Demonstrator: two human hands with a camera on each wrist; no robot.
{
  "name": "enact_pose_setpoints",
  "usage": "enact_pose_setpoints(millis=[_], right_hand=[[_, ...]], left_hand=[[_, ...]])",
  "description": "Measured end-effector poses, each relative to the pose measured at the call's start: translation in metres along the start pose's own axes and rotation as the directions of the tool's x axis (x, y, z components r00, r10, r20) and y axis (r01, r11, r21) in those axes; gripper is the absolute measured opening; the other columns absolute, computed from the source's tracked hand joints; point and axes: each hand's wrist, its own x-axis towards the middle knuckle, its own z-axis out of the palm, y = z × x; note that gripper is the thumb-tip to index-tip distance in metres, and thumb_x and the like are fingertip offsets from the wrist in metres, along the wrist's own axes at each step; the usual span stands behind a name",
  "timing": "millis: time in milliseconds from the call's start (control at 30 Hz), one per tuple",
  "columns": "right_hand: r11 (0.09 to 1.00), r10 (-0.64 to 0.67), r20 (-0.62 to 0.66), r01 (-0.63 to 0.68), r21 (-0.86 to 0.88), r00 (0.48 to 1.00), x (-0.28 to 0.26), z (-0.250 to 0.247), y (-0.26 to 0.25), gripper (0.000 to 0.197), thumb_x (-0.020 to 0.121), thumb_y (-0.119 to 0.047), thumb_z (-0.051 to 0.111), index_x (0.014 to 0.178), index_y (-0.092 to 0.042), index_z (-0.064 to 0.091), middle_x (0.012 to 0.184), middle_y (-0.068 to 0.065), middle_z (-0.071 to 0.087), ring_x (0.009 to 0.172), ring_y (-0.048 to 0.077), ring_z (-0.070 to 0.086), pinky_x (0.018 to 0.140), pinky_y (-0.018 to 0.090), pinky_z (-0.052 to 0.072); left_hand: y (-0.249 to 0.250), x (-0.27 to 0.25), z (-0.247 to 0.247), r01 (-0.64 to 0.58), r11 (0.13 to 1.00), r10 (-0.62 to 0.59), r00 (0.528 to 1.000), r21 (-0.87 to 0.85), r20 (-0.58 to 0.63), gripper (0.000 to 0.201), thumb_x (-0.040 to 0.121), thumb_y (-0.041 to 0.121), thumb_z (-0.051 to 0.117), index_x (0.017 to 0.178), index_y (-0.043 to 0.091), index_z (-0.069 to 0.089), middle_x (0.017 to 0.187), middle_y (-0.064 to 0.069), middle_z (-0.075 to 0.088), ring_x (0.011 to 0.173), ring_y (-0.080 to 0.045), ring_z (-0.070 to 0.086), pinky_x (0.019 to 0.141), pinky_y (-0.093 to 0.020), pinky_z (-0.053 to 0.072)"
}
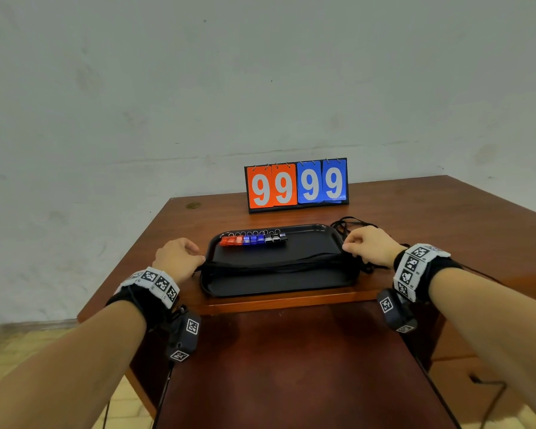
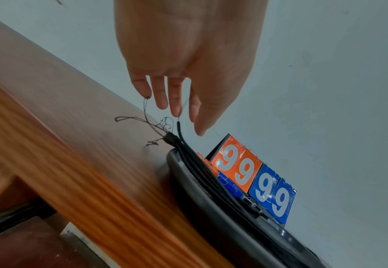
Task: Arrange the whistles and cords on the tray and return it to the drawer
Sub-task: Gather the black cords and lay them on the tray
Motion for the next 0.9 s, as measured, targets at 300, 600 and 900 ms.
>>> enact_pose_setpoints(millis=[300, 600, 900], right_hand=[[0.994, 0.052, -0.153, -0.037, 0.102, 0.987, -0.015, -0.026, 0.011, 0.017, 0.099, -0.022, 0.050, 0.105, -0.022, 0.066, 0.091, -0.002, 0.068, 0.054, 0.014, 0.062, 0.053, 0.020, 0.046], [0.985, 0.142, -0.117, -0.128, 0.119, 0.983, -0.028, -0.050, 0.050, 0.016, 0.092, -0.014, 0.057, 0.103, -0.020, 0.067, 0.087, 0.011, 0.074, 0.061, 0.016, 0.068, 0.052, 0.026, 0.053], [0.998, 0.055, 0.130, -0.053, -0.014, 0.990, -0.037, -0.053, 0.061, 0.029, 0.084, -0.002, 0.056, 0.103, -0.018, 0.071, 0.080, -0.005, 0.065, 0.059, 0.009, 0.058, 0.046, 0.014, 0.044]], left_hand=[[0.056, -0.027, -0.008, -0.051, 0.989, 0.072, 0.985, 0.135, -0.154, 0.037, 0.077, 0.028, 0.066, 0.114, 0.033, 0.061, 0.135, -0.004, 0.045, 0.134, -0.029, 0.033, 0.109, -0.049, 0.026], [0.154, -0.048, 0.038, -0.268, 0.962, 0.268, 0.963, 0.057, 0.007, 0.025, 0.085, 0.025, 0.066, 0.107, 0.036, 0.065, 0.138, -0.002, 0.050, 0.133, -0.030, 0.039, 0.108, -0.054, 0.034], [0.222, -0.070, 0.104, -0.411, 0.908, 0.418, 0.891, -0.078, 0.176, 0.017, 0.079, 0.028, 0.065, 0.076, 0.044, 0.062, 0.112, 0.007, 0.061, 0.112, -0.027, 0.054, 0.100, -0.054, 0.044]])
